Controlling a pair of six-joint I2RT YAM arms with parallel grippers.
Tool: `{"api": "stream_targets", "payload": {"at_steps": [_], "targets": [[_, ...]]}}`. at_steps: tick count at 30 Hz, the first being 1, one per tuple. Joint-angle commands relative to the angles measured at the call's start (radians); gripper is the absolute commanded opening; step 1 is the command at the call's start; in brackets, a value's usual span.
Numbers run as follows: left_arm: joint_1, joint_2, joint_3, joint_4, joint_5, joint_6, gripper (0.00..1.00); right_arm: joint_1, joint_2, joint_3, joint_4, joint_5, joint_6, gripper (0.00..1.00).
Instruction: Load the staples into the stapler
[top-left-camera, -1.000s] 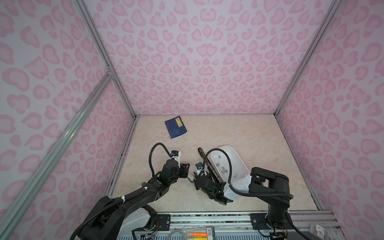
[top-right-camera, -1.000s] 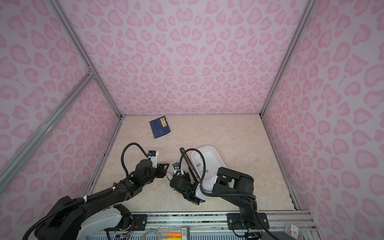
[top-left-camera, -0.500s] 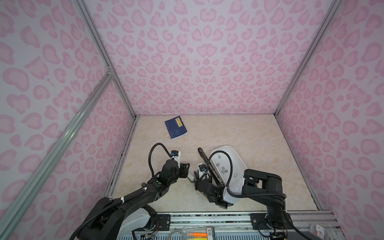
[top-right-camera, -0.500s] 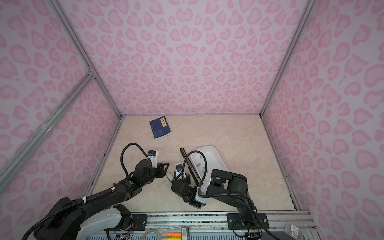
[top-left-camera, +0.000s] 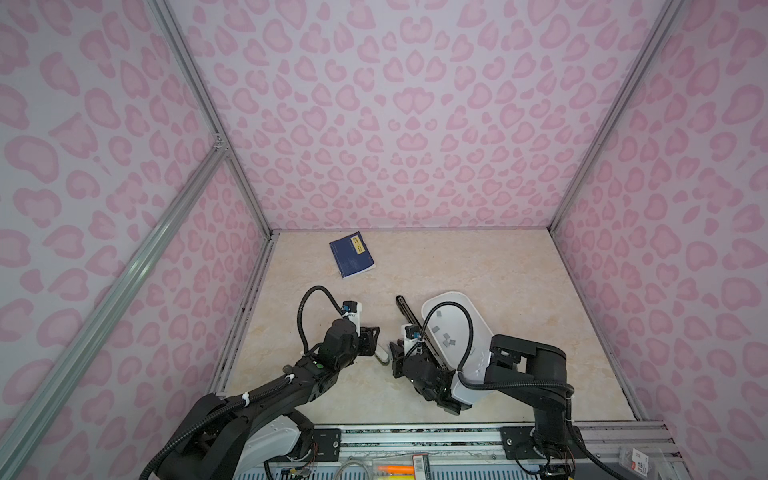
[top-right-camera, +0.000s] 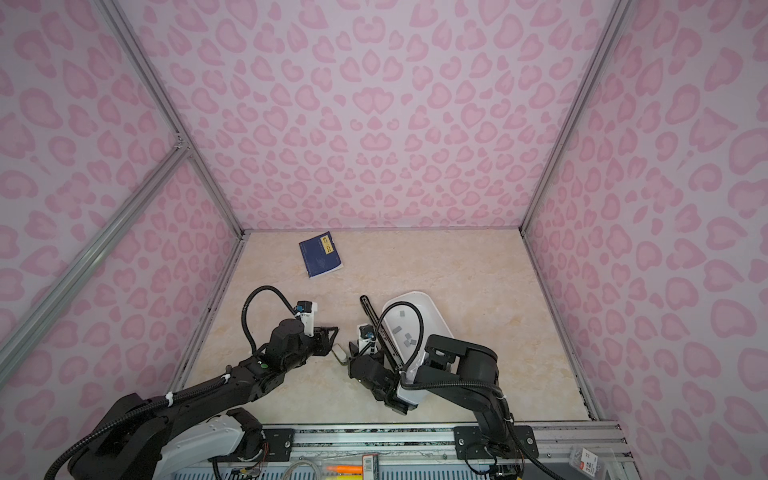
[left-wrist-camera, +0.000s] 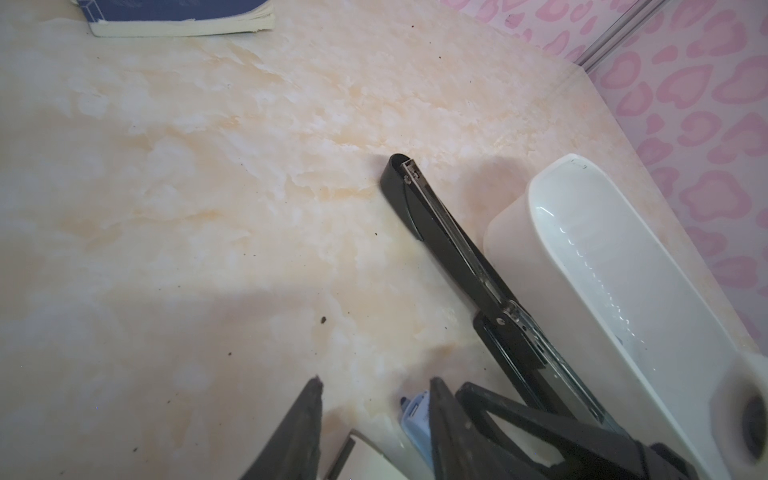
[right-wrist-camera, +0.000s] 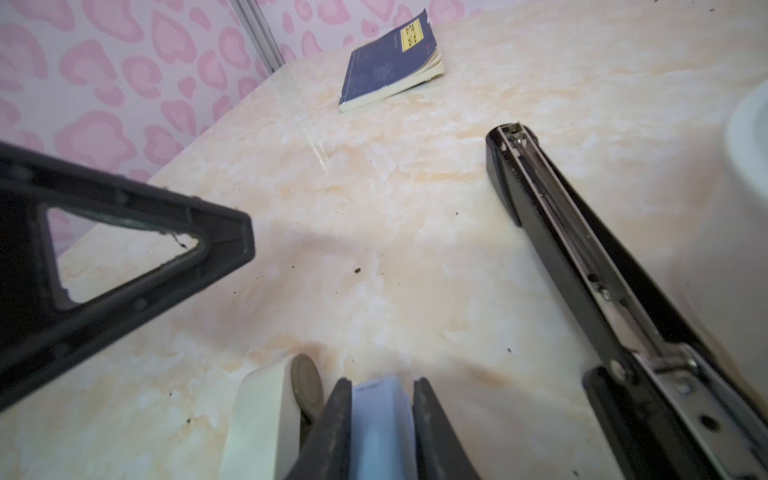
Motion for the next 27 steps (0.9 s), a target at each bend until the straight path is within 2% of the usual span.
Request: {"api": "stream_targets", "payload": {"at_steps": [1,4,10,17,21,27], "targets": [[0.002,-0.016,0.014,0.002,0.011,0.008,0.44,-0.033,-0.039,0.019,-0.234,-0.065,-0.016,0.29],[0.002,-0.033,0.015,-0.007,0.012,0.011,0.44,-0.054,-0.094,0.042,-0.279,-0.086,-0.025,0.32],[0.001,-0.049,0.014,-0.014,0.02,0.018,0.44,-0.071,-0.191,0.079,-0.414,-0.119,-0.022,0.45],[0.001,-0.05,0.008,-0.012,0.035,0.029,0.45,-0.079,-0.227,0.036,-0.436,-0.132,0.039,0.46],[-0.001,-0.061,-0.002,-0.009,0.038,0.028,0.45,-0.075,-0.196,0.017,-0.409,-0.17,0.072,0.45],[-0.007,-0.068,-0.005,-0.008,0.052,0.028,0.45,-0.073,-0.161,-0.018,-0.352,-0.202,0.122,0.48]]}}
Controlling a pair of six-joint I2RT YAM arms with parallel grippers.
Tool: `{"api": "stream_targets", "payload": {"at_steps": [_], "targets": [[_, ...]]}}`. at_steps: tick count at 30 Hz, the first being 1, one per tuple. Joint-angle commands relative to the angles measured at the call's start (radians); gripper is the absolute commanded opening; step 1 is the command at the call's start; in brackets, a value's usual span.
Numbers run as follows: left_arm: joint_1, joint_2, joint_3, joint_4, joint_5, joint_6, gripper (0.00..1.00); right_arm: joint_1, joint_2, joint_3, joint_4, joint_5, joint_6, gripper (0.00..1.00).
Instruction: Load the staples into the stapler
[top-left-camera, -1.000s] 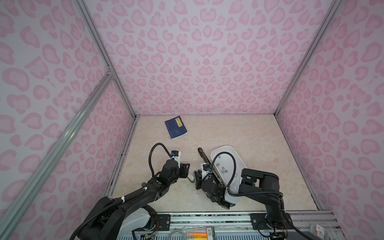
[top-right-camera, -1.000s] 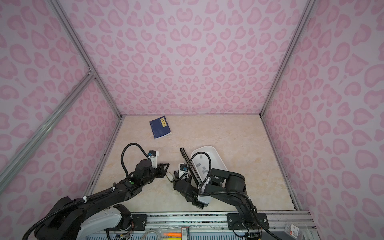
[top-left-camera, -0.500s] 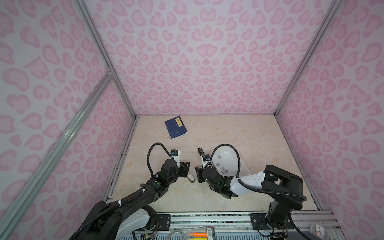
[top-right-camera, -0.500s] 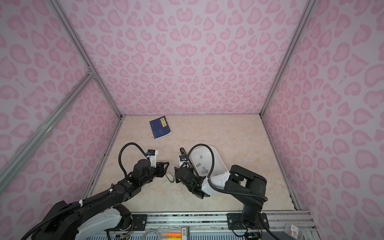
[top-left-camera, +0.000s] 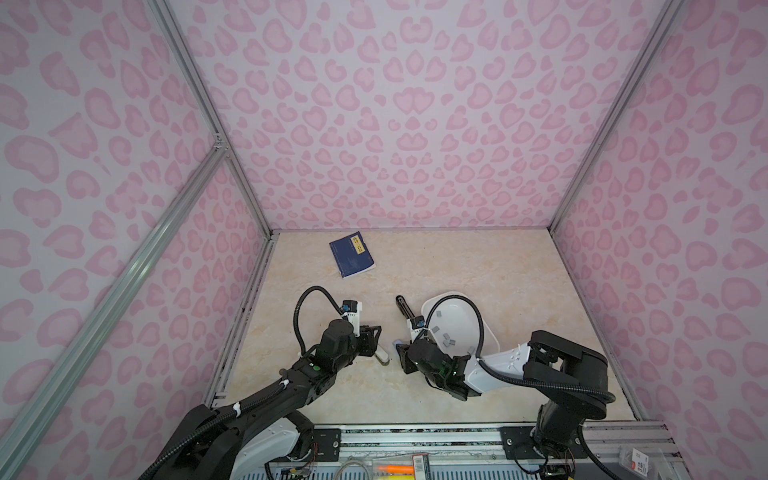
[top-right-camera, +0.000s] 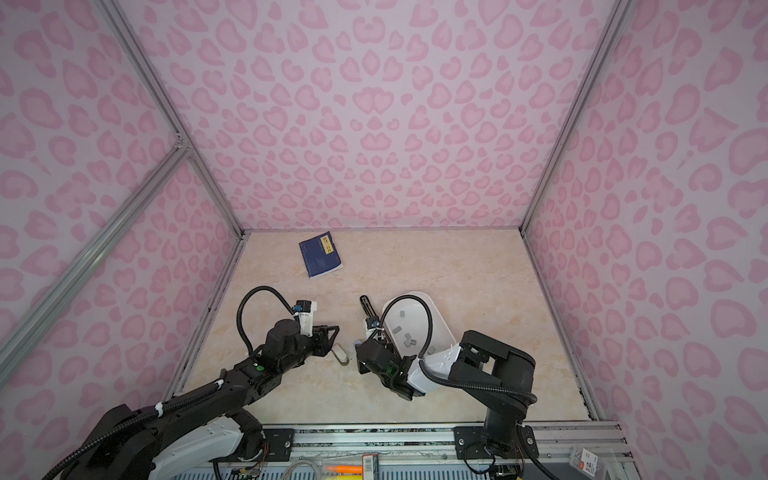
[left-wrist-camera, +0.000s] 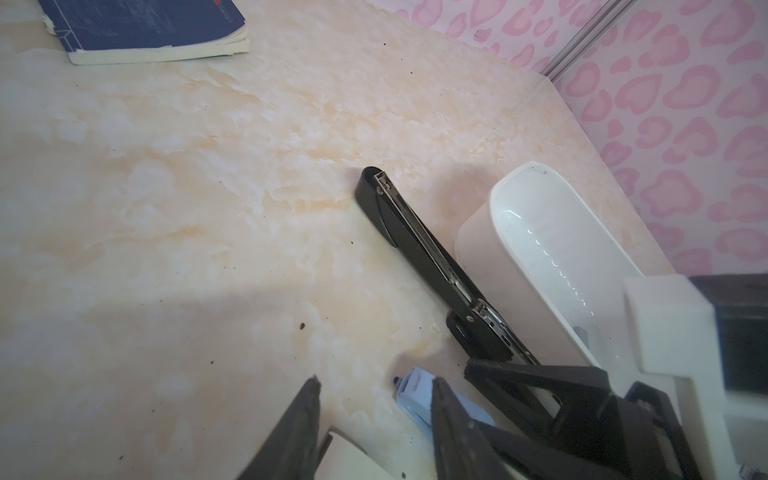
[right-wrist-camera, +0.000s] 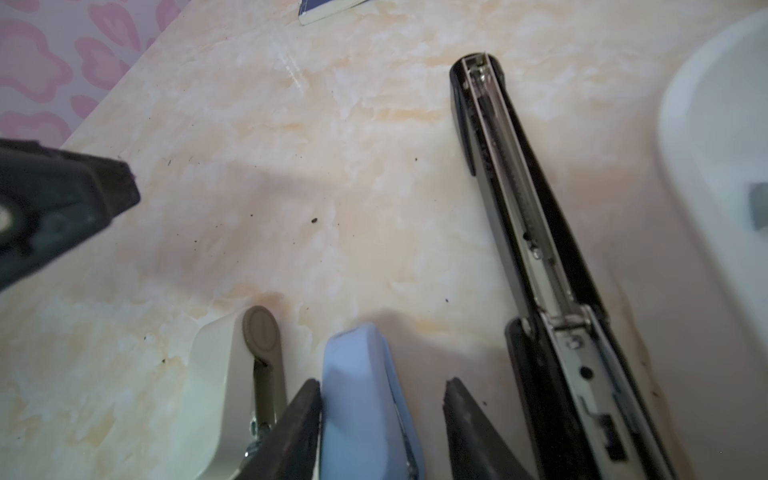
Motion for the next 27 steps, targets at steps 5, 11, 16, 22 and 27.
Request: {"api": "stream_targets", "payload": {"at_steps": [5,11,16,22,27], "targets": [[-0.005,0.016,0.004,0.021,0.045,0.014,0.46,0.002,0.034,-0.031,0.043,-0.032,0.068,0.37],[-0.008,0.062,0.023,0.032,0.063,0.032,0.51,0.003,0.022,-0.058,0.086,-0.034,0.048,0.44],[-0.01,0.094,0.047,0.036,0.086,0.04,0.63,0.024,-0.012,-0.074,0.087,0.015,-0.051,0.55],[-0.01,0.064,0.051,0.03,0.06,0.012,0.78,0.075,-0.033,-0.082,0.079,0.092,-0.215,0.63],[-0.01,-0.048,0.054,-0.044,-0.024,-0.132,0.85,0.084,0.024,-0.04,0.055,0.118,-0.258,0.63]]}}
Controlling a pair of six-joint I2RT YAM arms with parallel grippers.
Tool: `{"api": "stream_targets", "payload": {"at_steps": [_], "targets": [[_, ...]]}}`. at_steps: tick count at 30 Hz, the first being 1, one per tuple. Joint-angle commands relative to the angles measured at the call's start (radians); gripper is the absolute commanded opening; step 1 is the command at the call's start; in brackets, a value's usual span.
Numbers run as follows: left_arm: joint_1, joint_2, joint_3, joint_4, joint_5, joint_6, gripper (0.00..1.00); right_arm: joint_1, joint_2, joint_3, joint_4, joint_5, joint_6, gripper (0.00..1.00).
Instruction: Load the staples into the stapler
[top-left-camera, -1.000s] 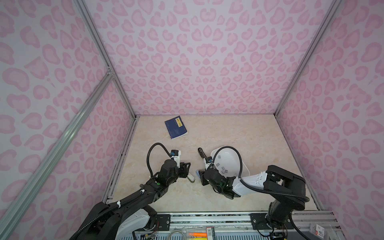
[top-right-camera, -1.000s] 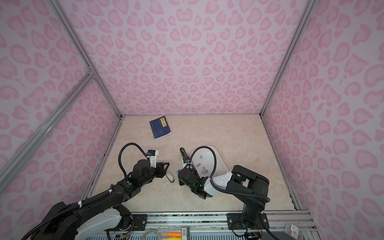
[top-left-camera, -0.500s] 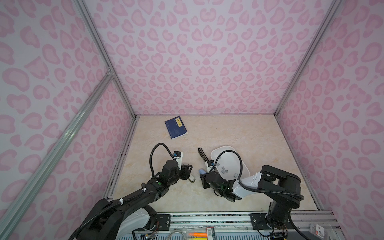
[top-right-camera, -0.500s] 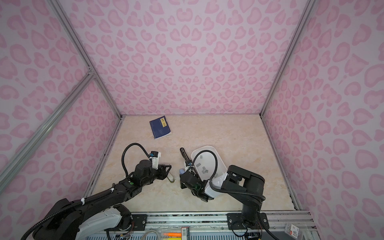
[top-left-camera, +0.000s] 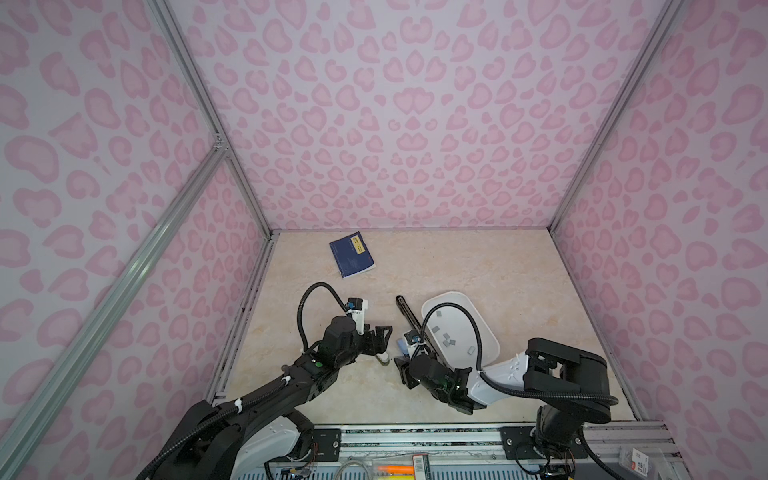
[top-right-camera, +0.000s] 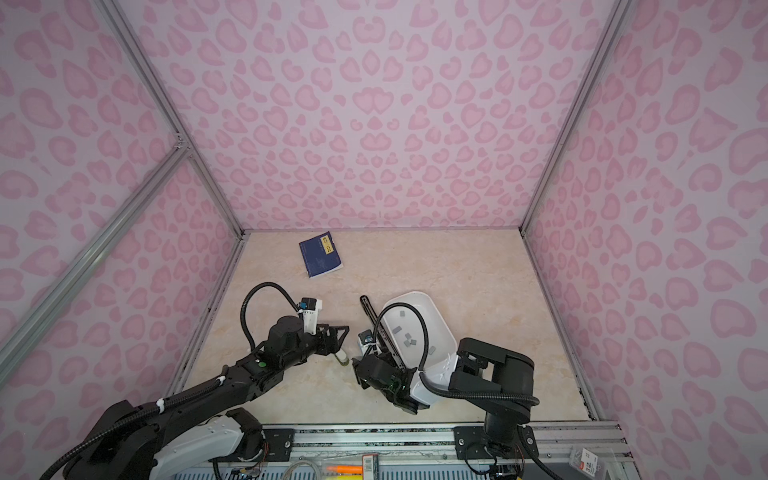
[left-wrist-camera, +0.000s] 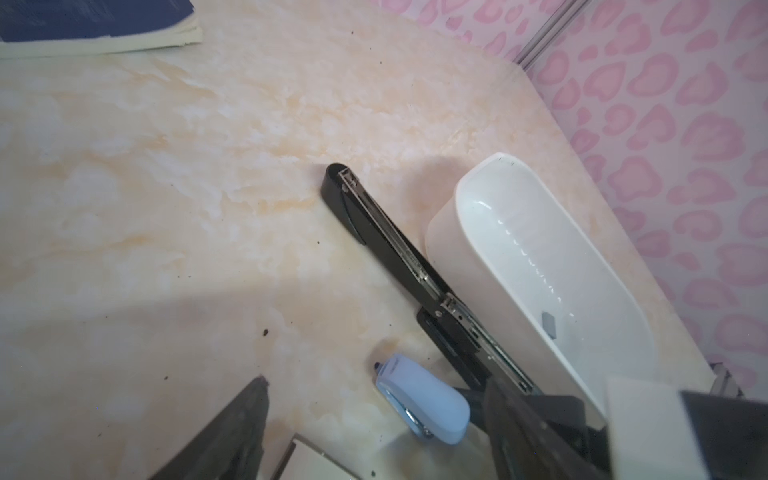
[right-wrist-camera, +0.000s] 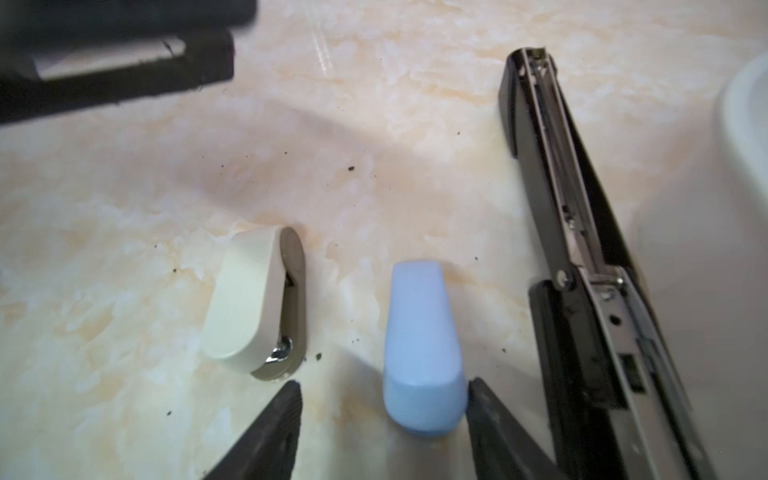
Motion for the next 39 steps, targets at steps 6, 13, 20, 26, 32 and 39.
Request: {"api": "stream_targets", "payload": {"at_steps": [6,13,20,26,32,39], "targets": [[-0.001,-0.112,0.031,-0.176,-0.119,-0.242,0.9,-0.011,0.062,0.028,-0.007,0.049,-0.06,0.61],[-0.001,-0.24,0.011,-0.226,-0.135,-0.229,0.9,-0.03,0.083,0.021,0.045,0.022,-0.075,0.45],[0.032,-0.298,0.005,-0.306,-0.157,-0.223,0.95,-0.063,0.175,0.141,0.028,-0.018,-0.113,0.27],[0.14,-0.362,-0.025,-0.324,-0.118,-0.232,0.98,-0.094,0.267,0.317,-0.076,-0.019,-0.123,0.24],[0.199,-0.424,-0.024,-0.396,-0.14,-0.224,0.98,-0.13,0.318,0.473,-0.187,-0.054,-0.121,0.2],[0.241,-0.531,-0.028,-0.508,-0.21,-0.223,0.97,-0.104,0.306,0.591,-0.32,-0.026,-0.13,0.19]]}}
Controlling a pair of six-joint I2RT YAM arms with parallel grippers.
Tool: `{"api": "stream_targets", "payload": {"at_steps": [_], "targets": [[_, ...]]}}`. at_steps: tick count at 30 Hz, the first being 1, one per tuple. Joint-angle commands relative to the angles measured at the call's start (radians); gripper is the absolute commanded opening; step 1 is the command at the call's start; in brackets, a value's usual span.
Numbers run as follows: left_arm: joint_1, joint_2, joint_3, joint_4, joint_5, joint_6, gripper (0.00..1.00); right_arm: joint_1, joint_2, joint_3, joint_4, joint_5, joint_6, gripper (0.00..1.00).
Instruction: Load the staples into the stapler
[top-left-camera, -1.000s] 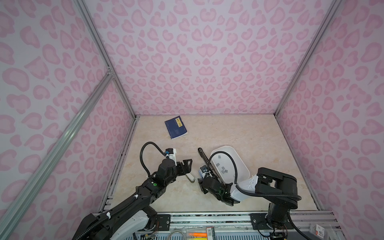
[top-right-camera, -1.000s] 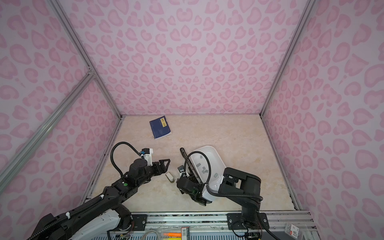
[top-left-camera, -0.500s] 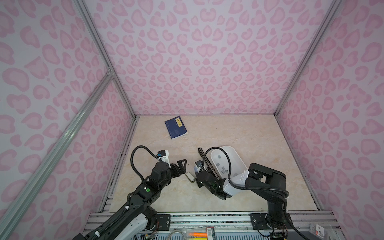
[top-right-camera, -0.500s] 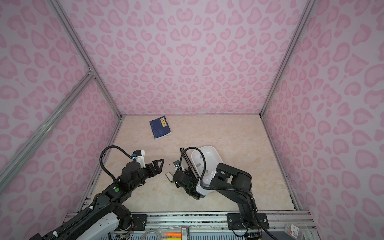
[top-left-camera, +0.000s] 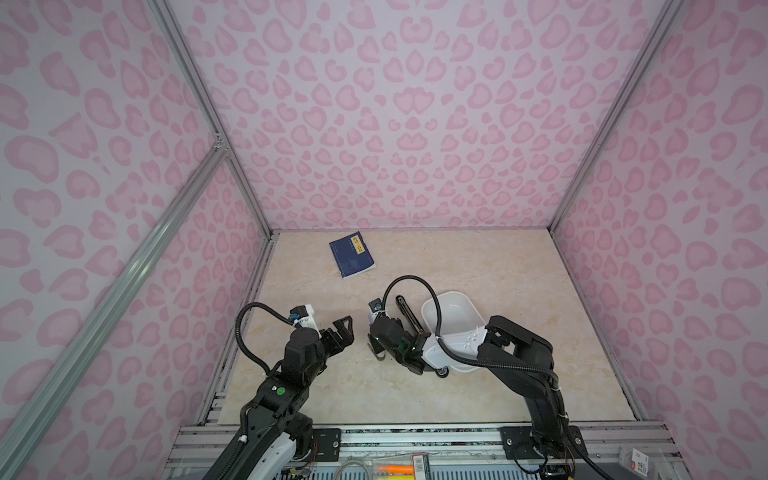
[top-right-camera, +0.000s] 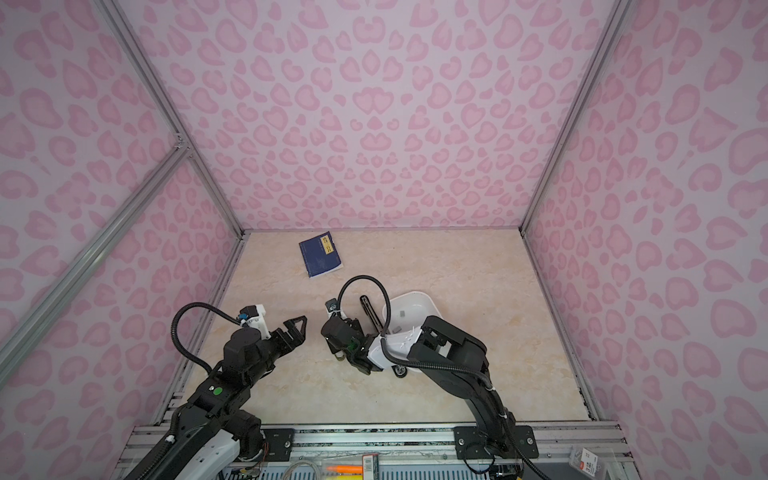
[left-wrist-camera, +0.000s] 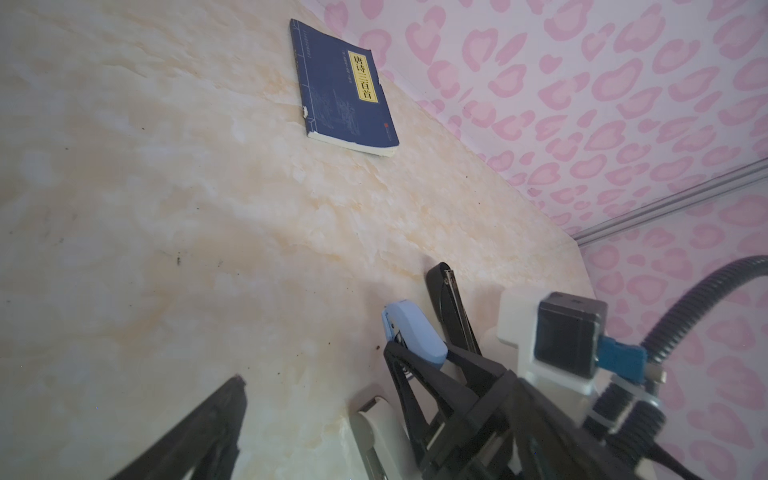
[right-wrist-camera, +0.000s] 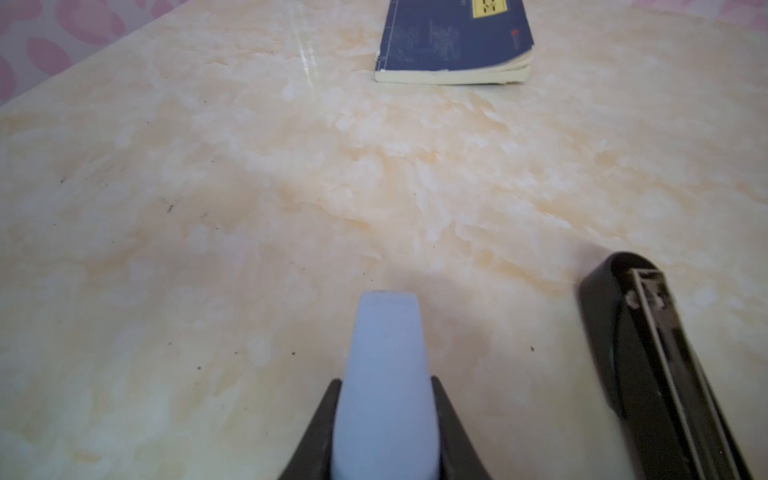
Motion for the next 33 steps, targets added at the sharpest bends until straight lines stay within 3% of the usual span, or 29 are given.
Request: {"api": "stream_targets", "payload": {"at_steps": [1,7,12,19,25,27,33], "targets": [[0.016,-0.04,-0.004,-0.074,-0.049,0.001,0.97,0.005,0.002,0.018,-0.077,0.013,0.001,0.19],[0.049,-0.131,-0.011,-0.17,-0.107,-0.011,0.96,0.097,-0.044,0.007,-0.094,0.055,0.014,0.19],[0.089,-0.151,-0.03,-0.191,-0.089,-0.032,0.95,0.171,-0.055,-0.015,-0.107,0.074,0.064,0.19],[0.102,-0.226,-0.072,-0.186,-0.005,-0.025,0.96,0.229,0.022,-0.04,-0.088,0.082,0.117,0.18],[0.101,-0.213,-0.089,-0.151,0.131,0.013,0.96,0.23,0.056,-0.047,-0.078,0.11,0.122,0.19],[0.101,-0.191,-0.096,-0.132,0.16,0.016,0.96,0.235,0.049,-0.059,-0.066,0.104,0.123,0.22],[0.099,-0.119,-0.106,-0.091,0.199,0.038,0.96,0.273,-0.024,-0.124,-0.017,0.137,0.107,0.55]]}}
